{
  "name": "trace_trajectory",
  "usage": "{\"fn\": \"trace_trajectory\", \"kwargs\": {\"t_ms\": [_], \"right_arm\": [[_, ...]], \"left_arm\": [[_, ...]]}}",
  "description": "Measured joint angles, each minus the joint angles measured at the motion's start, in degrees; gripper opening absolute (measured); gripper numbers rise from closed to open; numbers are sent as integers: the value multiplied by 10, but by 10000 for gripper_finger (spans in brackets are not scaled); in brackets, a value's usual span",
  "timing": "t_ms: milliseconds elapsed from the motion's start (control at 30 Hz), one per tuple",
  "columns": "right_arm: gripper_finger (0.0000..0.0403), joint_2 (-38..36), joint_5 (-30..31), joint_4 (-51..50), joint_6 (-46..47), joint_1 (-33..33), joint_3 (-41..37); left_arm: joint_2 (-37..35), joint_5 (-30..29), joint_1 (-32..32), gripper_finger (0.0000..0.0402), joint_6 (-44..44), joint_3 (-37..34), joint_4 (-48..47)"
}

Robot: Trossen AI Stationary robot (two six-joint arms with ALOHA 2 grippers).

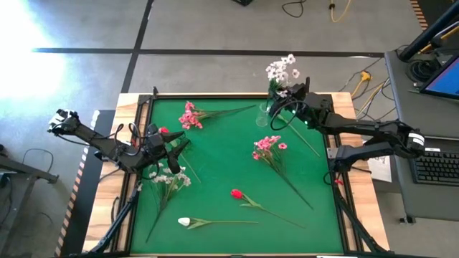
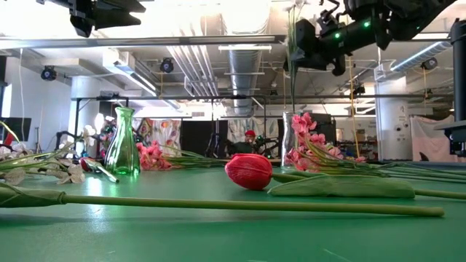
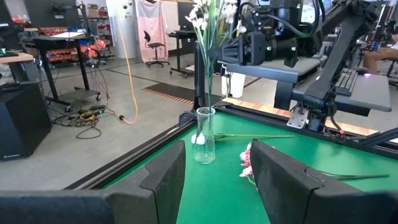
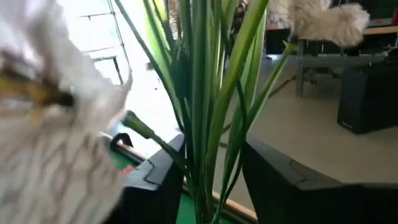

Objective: Sort flowers into vase by color
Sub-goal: Put the right white flowers into the transparent vase

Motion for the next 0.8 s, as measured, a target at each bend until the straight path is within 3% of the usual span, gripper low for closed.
{"fn": "trace_trajectory", "kwargs": {"t_ms": [800], "right_arm": [[334, -29, -20, -144, 63, 0, 0]], "left_arm": [[0, 0, 0, 168, -6, 0, 0]]}}
